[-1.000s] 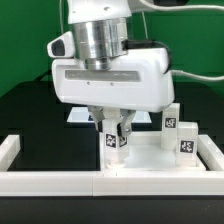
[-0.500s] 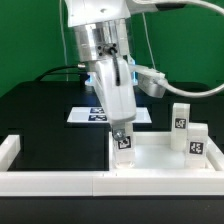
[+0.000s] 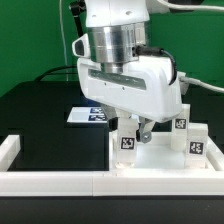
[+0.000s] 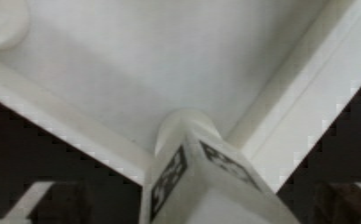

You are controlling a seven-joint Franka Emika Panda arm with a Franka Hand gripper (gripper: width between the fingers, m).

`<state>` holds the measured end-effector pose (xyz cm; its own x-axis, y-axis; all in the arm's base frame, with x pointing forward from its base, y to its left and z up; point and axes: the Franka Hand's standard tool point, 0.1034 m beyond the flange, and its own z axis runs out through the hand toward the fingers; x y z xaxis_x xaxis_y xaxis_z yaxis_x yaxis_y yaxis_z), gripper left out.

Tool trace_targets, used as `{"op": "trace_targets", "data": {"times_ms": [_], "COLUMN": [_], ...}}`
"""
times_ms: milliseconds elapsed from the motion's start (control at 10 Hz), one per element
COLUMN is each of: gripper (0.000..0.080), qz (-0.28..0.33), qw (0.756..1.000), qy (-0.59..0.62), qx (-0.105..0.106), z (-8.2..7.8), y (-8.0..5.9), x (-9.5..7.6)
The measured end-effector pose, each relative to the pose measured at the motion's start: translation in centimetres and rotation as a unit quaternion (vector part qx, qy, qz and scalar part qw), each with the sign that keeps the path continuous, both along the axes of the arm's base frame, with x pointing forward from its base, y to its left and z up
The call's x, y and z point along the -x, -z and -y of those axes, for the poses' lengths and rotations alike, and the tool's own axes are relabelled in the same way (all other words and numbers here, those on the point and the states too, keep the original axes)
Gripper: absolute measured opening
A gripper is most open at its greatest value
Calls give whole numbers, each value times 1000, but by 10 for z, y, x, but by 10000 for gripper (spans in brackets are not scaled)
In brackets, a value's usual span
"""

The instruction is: Assemble square table

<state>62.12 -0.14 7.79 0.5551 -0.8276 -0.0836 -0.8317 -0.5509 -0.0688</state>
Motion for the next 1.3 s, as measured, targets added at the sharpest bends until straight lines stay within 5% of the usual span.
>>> {"op": "trace_targets", "data": {"times_ms": [300, 500, 800, 900, 1000, 1300], "gripper": [649, 649, 536, 352, 290, 290], "qz": [13, 42, 39, 37, 35, 20], "qw": [991, 953, 964, 971, 976, 999], "qy": [-135, -299, -263, -234, -212, -47], "qx": [5, 29, 26, 24, 24, 8], "z": [1, 4, 3, 2, 2, 7], "y": [1, -1, 0, 1, 1, 3], "x": [0, -7, -6, -6, -6, -8]}}
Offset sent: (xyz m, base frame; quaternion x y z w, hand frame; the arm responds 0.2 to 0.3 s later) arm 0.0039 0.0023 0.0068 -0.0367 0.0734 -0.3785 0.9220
